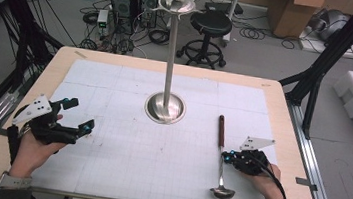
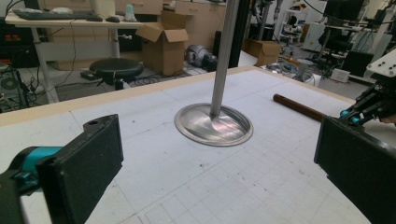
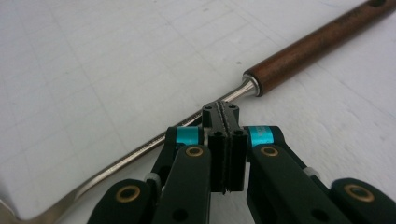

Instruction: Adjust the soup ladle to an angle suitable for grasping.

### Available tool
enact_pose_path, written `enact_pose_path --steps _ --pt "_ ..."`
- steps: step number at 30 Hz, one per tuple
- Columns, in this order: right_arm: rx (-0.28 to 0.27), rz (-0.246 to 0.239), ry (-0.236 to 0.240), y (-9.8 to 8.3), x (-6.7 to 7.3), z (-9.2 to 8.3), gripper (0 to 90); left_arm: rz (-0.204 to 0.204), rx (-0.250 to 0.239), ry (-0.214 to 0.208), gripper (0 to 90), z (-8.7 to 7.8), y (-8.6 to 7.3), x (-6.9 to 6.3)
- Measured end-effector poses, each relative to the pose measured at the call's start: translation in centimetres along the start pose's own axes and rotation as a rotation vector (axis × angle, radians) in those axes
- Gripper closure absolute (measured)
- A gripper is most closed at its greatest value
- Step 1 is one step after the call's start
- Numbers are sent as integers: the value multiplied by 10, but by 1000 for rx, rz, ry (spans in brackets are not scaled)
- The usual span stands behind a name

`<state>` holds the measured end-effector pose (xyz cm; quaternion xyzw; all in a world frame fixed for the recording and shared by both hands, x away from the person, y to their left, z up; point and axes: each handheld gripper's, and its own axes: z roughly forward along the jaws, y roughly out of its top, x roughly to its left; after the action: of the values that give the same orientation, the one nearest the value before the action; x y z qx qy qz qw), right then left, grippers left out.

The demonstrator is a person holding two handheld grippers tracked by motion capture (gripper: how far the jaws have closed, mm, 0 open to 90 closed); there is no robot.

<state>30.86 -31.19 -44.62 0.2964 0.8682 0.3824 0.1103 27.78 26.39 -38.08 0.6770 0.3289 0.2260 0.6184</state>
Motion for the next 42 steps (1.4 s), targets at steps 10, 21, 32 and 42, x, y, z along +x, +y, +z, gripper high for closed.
enact_pose_path --steps 10,21,32,42 --pt "36 -61 68 25 13 22 900 -1 -6 1 17 -2 0 1" --pt "81 -126 147 39 25 33 900 -2 -10 4 18 -4 0 2" --pt "93 -168 217 47 37 41 900 -5 -9 5 17 -4 0 2" --pt "111 -234 285 54 48 48 900 -4 -11 5 17 -5 0 2"
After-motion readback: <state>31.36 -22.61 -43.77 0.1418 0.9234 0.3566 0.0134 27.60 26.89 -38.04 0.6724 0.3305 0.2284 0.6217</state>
